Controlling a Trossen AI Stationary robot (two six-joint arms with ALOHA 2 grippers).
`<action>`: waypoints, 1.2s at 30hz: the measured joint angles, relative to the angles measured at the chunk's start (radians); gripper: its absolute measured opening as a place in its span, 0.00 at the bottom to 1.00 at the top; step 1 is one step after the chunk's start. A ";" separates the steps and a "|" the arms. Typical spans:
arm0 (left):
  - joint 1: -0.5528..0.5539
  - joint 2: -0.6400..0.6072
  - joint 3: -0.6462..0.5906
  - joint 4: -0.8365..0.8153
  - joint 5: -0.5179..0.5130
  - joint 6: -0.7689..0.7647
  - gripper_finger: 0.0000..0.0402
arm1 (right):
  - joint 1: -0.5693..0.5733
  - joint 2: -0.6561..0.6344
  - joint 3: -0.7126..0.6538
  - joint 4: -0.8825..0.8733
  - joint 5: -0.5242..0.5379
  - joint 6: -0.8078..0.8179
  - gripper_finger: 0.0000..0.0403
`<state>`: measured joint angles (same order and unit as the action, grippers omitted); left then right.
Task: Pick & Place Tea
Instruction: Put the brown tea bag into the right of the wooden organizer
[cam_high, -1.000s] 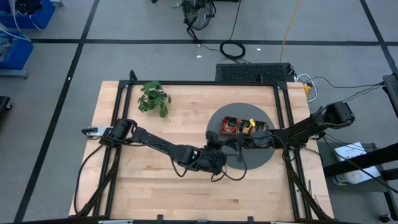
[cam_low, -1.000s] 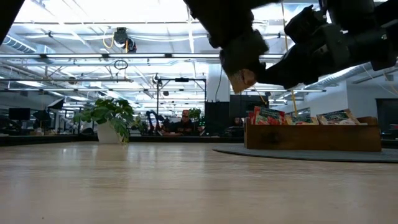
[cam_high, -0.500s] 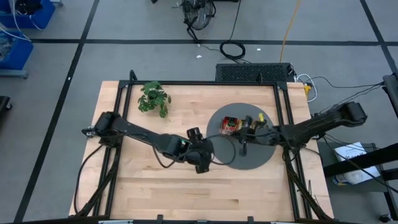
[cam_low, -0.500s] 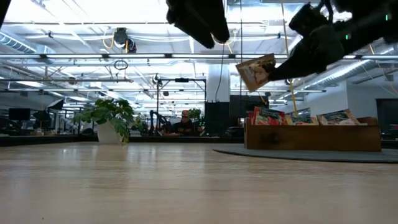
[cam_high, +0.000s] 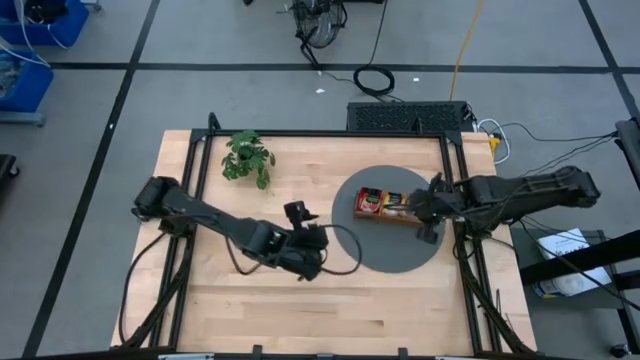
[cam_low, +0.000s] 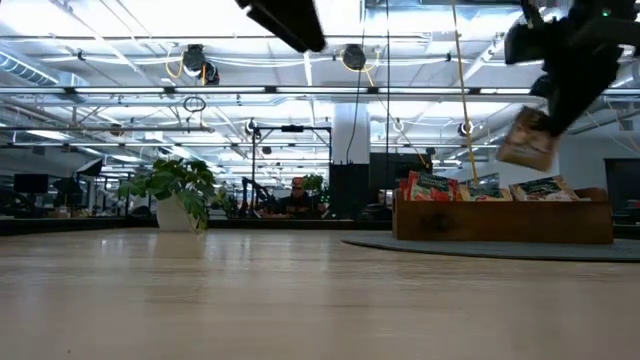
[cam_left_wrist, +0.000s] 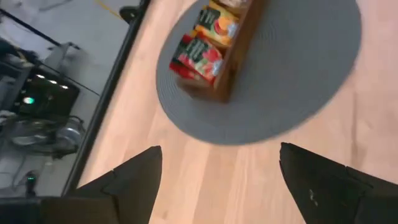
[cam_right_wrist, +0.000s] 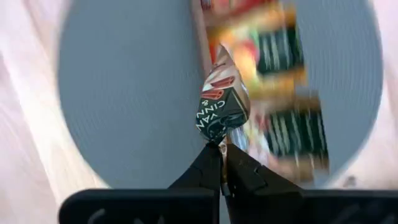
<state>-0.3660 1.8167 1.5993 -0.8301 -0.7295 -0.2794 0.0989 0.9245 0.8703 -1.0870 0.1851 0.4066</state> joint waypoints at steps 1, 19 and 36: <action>0.000 -0.022 -0.022 0.013 0.013 0.001 0.79 | -0.014 0.006 0.000 -0.033 -0.028 -0.001 0.00; 0.008 -0.318 -0.405 0.310 0.029 -0.006 0.80 | -0.192 0.127 -0.084 -0.133 -0.114 -0.107 0.00; 0.010 -0.330 -0.416 0.309 0.024 -0.004 0.78 | -0.263 0.172 -0.156 -0.021 -0.116 -0.064 0.03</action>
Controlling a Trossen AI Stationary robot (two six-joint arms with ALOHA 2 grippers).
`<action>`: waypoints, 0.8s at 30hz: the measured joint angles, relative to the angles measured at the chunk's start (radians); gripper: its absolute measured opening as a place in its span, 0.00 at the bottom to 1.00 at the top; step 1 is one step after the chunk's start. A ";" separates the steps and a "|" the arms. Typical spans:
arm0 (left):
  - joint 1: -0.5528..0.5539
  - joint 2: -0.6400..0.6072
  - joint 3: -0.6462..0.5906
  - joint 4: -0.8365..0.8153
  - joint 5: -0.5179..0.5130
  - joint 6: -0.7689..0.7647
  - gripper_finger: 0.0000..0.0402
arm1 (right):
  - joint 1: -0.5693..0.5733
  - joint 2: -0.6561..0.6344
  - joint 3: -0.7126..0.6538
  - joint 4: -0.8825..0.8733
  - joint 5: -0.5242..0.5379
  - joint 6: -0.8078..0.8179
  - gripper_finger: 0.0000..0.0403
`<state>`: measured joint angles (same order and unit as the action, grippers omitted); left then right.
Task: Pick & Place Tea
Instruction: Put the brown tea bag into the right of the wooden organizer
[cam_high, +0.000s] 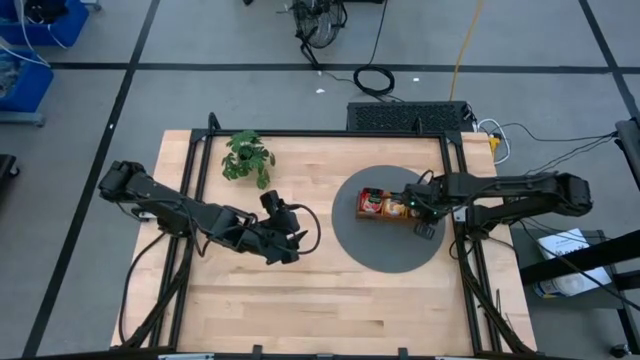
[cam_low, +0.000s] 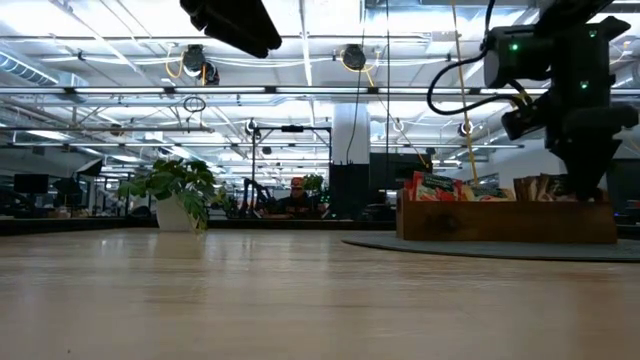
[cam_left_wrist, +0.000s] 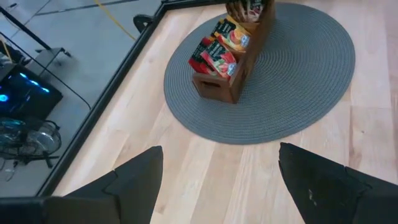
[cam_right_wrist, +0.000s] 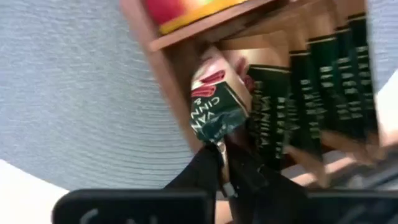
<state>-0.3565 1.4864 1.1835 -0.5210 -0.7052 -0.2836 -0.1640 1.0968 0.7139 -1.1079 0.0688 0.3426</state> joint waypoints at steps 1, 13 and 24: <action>0.000 0.000 0.000 0.000 0.000 -0.001 0.78 | 0.002 -0.005 0.000 0.001 -0.015 0.010 0.04; 0.000 0.000 0.000 -0.001 0.000 -0.008 0.76 | 0.002 -0.049 0.028 -0.058 -0.012 0.134 0.35; 0.000 0.000 0.000 -0.007 0.000 -0.014 0.76 | 0.005 -0.147 0.131 -0.056 0.043 0.139 0.33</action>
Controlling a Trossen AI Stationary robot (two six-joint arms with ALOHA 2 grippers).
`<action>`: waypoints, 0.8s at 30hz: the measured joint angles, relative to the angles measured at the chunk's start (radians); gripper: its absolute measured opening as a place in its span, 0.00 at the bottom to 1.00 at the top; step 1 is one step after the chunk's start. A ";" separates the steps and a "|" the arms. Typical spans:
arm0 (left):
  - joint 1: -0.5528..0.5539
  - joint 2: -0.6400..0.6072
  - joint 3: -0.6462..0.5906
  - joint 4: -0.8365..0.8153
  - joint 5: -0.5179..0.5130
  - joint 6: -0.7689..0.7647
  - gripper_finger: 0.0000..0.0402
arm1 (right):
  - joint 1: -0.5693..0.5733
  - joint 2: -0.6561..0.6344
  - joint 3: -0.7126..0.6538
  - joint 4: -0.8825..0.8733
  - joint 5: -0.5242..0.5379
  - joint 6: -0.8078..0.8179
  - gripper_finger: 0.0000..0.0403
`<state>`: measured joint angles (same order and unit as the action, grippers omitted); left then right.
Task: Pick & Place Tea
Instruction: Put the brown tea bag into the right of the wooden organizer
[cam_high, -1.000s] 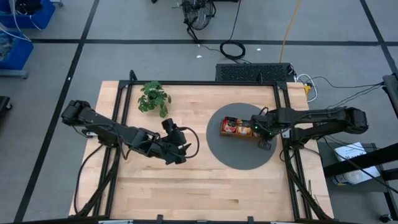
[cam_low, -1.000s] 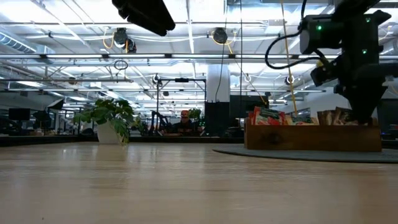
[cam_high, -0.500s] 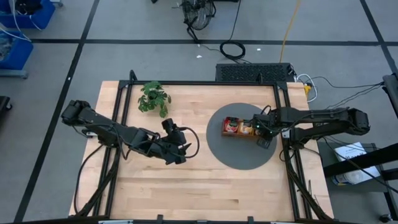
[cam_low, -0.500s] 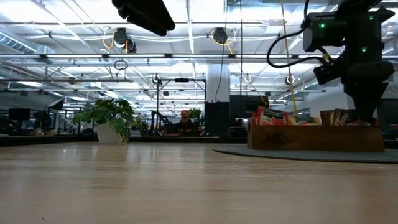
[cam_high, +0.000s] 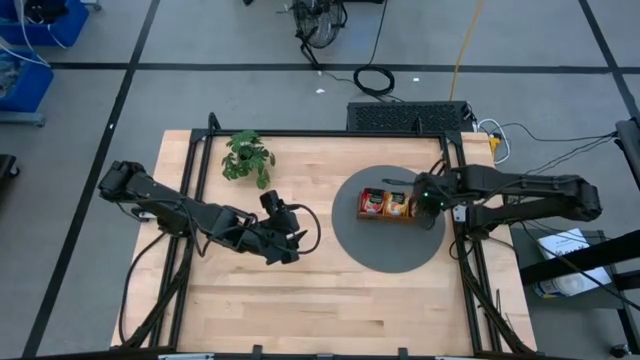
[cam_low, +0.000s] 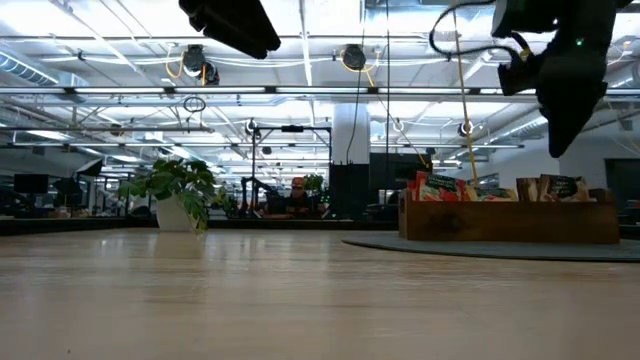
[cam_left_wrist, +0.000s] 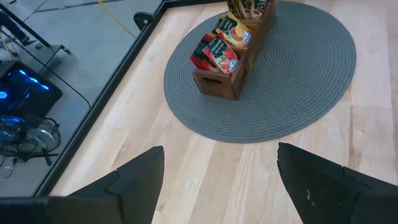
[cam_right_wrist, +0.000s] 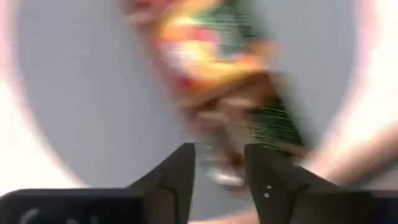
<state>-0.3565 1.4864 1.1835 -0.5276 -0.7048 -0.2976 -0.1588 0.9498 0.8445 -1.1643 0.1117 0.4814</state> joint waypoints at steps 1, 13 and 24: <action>0.000 0.000 0.000 -0.003 0.000 0.000 0.76 | 0.009 -0.010 -0.009 0.037 -0.059 -0.021 0.30; 0.010 0.000 0.000 -0.010 0.000 -0.002 0.76 | 0.102 0.063 -0.168 0.167 -0.060 -0.047 0.00; 0.012 0.000 0.000 0.002 0.028 0.014 0.76 | 0.098 0.071 -0.171 0.225 0.069 -0.007 0.00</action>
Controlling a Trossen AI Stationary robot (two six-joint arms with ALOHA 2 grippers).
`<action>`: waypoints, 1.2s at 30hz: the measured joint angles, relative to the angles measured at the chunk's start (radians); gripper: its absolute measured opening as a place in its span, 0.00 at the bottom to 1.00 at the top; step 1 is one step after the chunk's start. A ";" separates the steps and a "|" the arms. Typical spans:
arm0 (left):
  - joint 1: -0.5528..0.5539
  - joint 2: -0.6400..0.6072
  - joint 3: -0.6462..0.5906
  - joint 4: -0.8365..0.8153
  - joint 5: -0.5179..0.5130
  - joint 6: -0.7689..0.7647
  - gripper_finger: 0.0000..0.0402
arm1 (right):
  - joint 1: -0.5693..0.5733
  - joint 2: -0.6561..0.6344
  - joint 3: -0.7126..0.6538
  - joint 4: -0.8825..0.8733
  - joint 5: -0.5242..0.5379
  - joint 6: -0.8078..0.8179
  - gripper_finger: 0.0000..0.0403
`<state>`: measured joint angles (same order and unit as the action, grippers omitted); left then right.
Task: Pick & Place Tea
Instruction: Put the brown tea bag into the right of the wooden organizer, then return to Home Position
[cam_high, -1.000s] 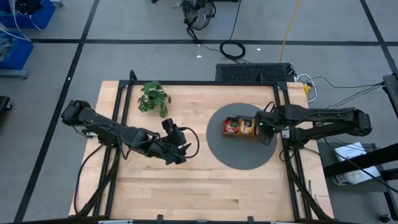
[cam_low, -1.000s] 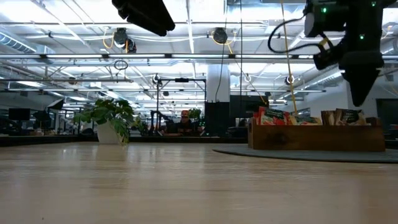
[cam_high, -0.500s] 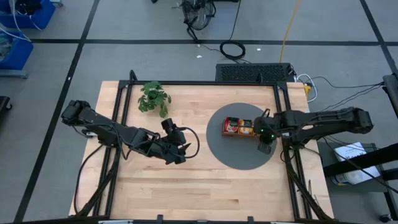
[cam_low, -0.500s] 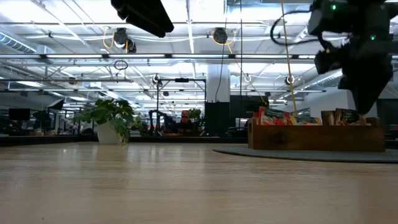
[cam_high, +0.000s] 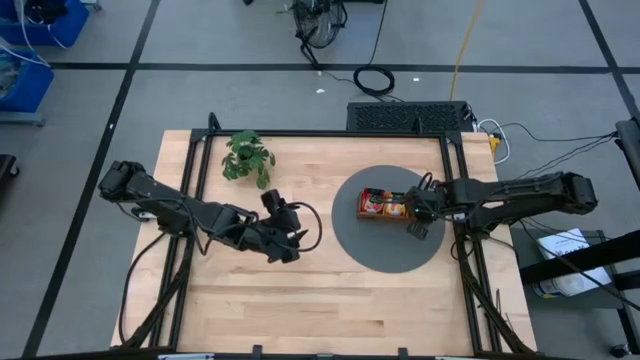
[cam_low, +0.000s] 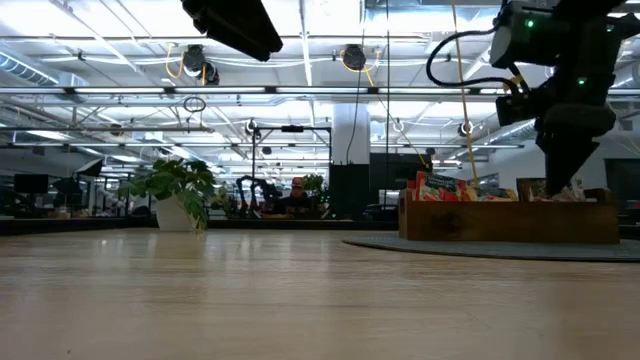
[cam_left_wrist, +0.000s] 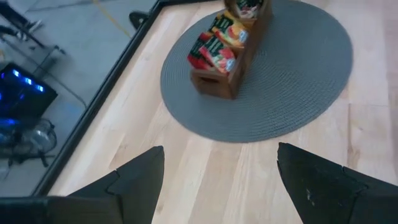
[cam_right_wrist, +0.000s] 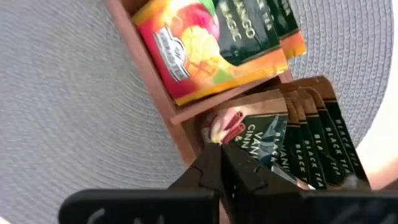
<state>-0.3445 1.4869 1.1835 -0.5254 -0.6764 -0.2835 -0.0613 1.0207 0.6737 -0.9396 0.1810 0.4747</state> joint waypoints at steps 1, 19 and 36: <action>-0.006 0.000 0.000 0.009 0.000 0.018 0.76 | 0.005 -0.007 0.002 0.000 0.000 0.007 0.00; -0.029 -0.627 -0.631 0.406 0.000 0.123 0.76 | 0.252 -0.585 -0.078 0.455 0.266 -0.139 0.01; 0.005 -1.096 -1.027 0.557 0.074 0.098 0.76 | 0.269 -0.798 -0.497 0.922 0.233 -0.387 0.01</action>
<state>-0.3397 0.3908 0.1567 0.0319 -0.6022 -0.1854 0.2081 0.2227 0.1770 -0.0181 0.4145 0.0879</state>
